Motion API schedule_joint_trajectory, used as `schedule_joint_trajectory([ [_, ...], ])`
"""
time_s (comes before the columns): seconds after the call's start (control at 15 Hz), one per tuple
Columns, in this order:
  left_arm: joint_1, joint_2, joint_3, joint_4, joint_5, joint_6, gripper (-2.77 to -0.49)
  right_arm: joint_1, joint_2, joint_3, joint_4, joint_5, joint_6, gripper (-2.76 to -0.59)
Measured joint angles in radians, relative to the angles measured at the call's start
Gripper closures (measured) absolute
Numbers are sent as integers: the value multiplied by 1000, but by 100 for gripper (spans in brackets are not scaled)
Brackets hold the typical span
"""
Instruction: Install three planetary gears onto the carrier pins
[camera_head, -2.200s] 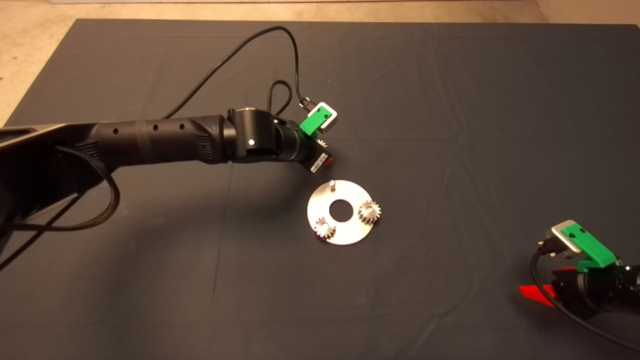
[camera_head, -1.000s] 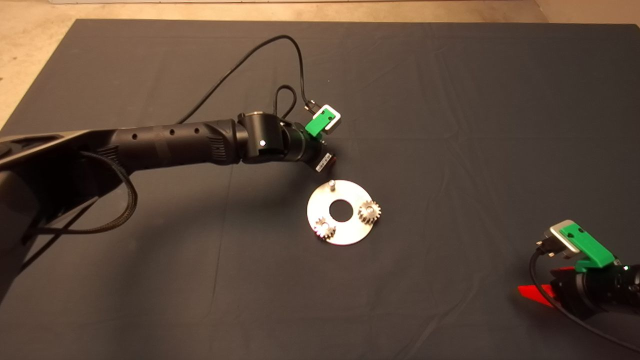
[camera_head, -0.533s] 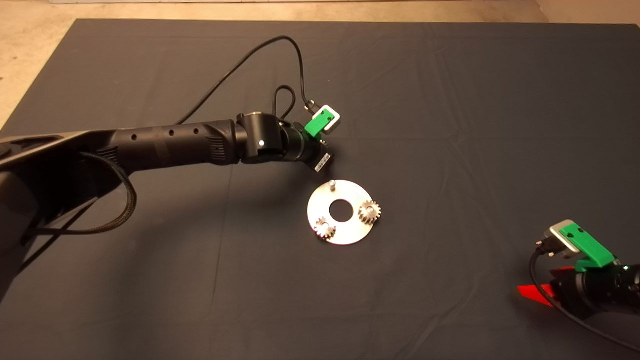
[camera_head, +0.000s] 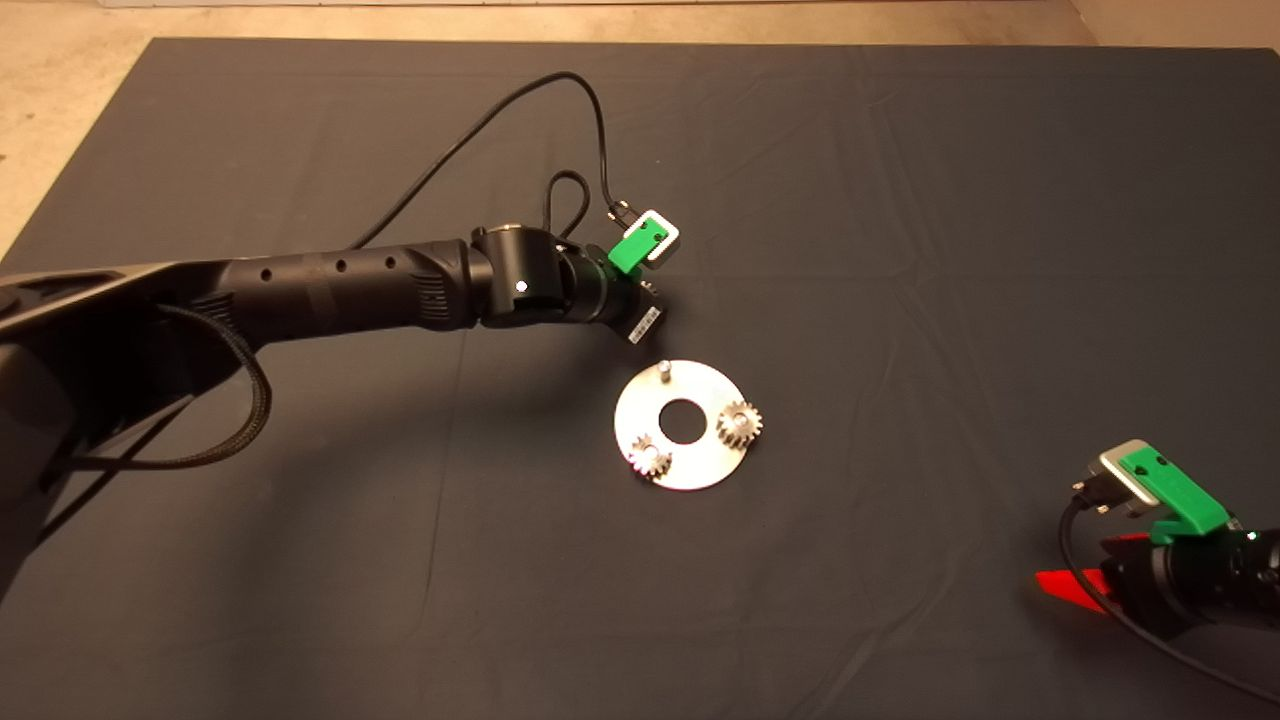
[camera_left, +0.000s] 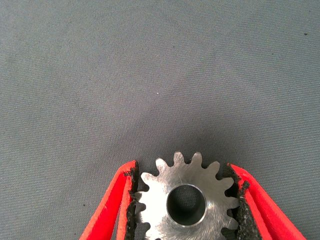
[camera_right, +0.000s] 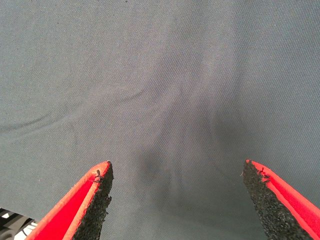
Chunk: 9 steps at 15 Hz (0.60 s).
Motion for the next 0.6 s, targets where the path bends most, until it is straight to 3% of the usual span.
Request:
schedule_joint_trajectory([
  [0.27,1,-20,25,0,7,0,-96,0,0,0,0,0,0,-192],
  [0.4,3,-47,80,-4,40,1,-95,0,0,0,0,-1,0,-192],
  [0.6,3,-61,146,-4,113,1,-90,0,0,0,0,0,0,-192],
])
